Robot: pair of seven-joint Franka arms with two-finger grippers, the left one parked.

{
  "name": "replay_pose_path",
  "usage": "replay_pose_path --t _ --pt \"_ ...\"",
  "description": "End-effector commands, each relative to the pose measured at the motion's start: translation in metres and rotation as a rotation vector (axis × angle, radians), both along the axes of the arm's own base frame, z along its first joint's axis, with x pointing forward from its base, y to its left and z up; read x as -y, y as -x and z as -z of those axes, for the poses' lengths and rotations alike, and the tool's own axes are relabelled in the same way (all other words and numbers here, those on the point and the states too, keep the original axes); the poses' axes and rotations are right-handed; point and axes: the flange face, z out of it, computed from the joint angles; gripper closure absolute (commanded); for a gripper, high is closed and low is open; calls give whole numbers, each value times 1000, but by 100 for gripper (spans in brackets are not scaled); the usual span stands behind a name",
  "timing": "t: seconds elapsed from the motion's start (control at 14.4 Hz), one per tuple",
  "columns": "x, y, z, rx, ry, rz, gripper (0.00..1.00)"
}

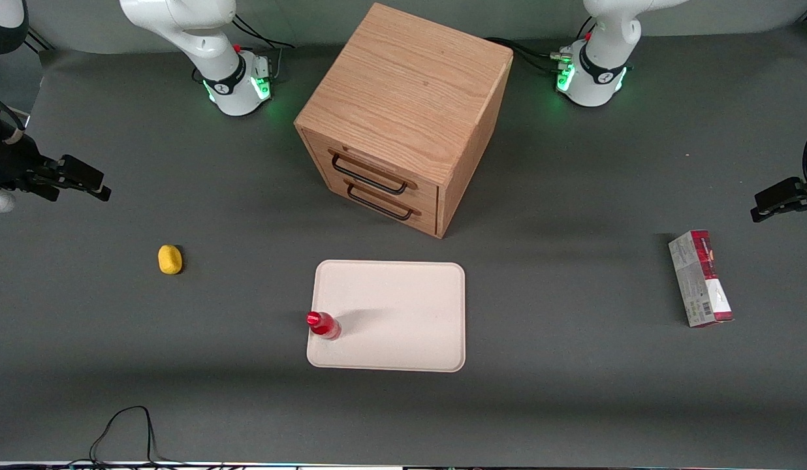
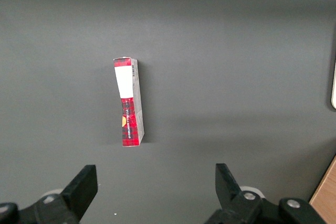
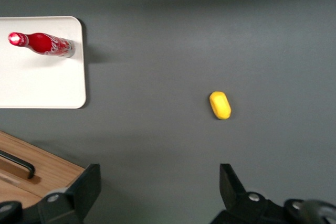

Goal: Place coke bottle on tray

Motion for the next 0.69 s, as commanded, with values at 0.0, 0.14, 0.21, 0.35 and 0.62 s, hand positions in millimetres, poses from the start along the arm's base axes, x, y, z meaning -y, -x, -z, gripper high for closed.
replay_pose_path --t 0.0,0.14,0.21,0.35,0.62 --pt "0 1 -6 -6 26 -53 0" --pt "4 2 -6 -7 24 -34 0" --pt "5 2 -5 -10 23 -31 0" --pt "5 3 -6 -12 23 -31 0" --pt "7 3 -6 -12 26 -28 0"
